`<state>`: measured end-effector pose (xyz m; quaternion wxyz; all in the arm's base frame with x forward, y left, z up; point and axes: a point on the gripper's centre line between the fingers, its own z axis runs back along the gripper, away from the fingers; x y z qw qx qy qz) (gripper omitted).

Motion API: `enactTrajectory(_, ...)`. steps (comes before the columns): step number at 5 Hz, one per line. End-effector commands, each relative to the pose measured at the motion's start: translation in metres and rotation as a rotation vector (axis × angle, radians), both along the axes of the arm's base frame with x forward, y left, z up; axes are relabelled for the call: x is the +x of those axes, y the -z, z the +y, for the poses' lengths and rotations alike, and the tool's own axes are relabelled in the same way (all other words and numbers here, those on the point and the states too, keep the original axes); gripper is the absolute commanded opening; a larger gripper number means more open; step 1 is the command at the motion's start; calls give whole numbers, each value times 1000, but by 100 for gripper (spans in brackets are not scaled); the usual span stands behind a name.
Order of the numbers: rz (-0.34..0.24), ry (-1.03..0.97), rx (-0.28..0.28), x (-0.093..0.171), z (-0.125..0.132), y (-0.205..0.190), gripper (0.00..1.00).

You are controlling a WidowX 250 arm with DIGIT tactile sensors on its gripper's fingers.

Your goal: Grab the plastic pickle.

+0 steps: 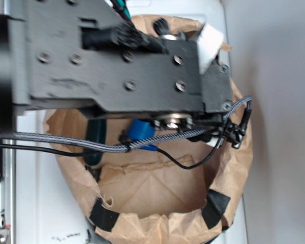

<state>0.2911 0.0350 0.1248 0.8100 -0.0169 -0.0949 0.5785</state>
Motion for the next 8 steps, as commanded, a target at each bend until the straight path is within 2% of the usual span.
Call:
enactTrajectory(1, 3, 13, 33, -16, 6, 24, 100)
enactTrajectory(2, 114, -2, 30, -66, 13, 18, 100)
enactTrajectory(3, 188, 4, 15, -115, 13, 18, 100)
enactTrajectory(4, 177, 75, -12, -151, 15, 25, 100)
enactTrajectory(5, 146, 144, -71, -153, 16, 36, 100)
enactTrajectory(8, 146, 144, -71, -153, 16, 36, 100)
